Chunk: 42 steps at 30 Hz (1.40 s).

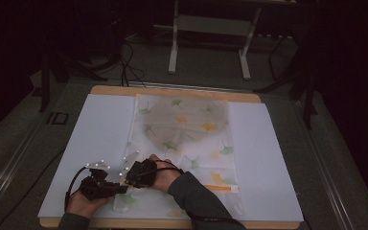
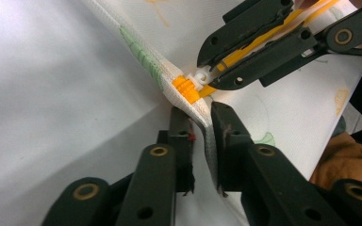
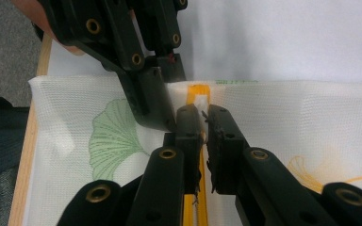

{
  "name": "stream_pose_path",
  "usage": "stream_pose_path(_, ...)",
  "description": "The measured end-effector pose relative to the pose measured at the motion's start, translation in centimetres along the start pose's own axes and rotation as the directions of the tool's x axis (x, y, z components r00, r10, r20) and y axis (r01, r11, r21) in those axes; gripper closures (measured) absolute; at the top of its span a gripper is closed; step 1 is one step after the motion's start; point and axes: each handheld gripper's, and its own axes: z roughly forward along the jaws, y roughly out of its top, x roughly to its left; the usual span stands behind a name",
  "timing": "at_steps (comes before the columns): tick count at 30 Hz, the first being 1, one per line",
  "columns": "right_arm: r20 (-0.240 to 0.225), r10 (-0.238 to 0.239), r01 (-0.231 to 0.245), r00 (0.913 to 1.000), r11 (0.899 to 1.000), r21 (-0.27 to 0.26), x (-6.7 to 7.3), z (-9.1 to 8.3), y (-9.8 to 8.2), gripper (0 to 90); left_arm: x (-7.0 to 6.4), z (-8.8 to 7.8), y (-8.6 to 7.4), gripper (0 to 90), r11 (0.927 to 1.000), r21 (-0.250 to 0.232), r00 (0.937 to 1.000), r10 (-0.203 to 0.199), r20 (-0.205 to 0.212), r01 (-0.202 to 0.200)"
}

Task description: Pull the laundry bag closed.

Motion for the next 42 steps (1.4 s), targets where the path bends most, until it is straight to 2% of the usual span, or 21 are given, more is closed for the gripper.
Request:
stream_pose_path(4, -0.002, 0.003, -0.003, 1.0000, 1.000, 0.002, 0.0, 0.1, -0.1, 84.1, 0.1, 0.1, 0.0, 86.5, 1.0000, -0.001, 1.0000, -0.004, 0.004, 0.004)
stream_pose_path(9, -0.013, 0.017, -0.017, 0.9998, 1.000, 0.005, -0.2, 0.3, -0.5, 84.2, 0.0, 0.1, -0.1, 88.1, 1.0000, -0.001, 1.0000, 0.000, 0.002, 0.000)
stream_pose_path(19, -0.024, 0.023, -0.022, 0.9995, 1.000, 0.015, -0.4, 0.6, -0.8, 84.4, 0.0, 0.0, -0.1, 88.5, 0.9999, -0.013, 1.0000, 0.006, 0.003, -0.006)
stream_pose_path(39, -0.018, -0.003, 0.004, 0.9998, 0.998, 0.065, -0.3, 1.1, -1.5, 84.5, 0.0, -0.4, -0.2, 88.6, 0.9995, -0.032, 0.9998, 0.009, 0.016, -0.009)
stream_pose_path(42, -0.020, 0.002, -0.001, 0.9998, 0.998, 0.060, -0.3, 1.0, -1.6, 84.5, 0.0, -0.4, -0.2, 88.6, 0.9993, -0.035, 0.9998, 0.011, 0.016, -0.010)
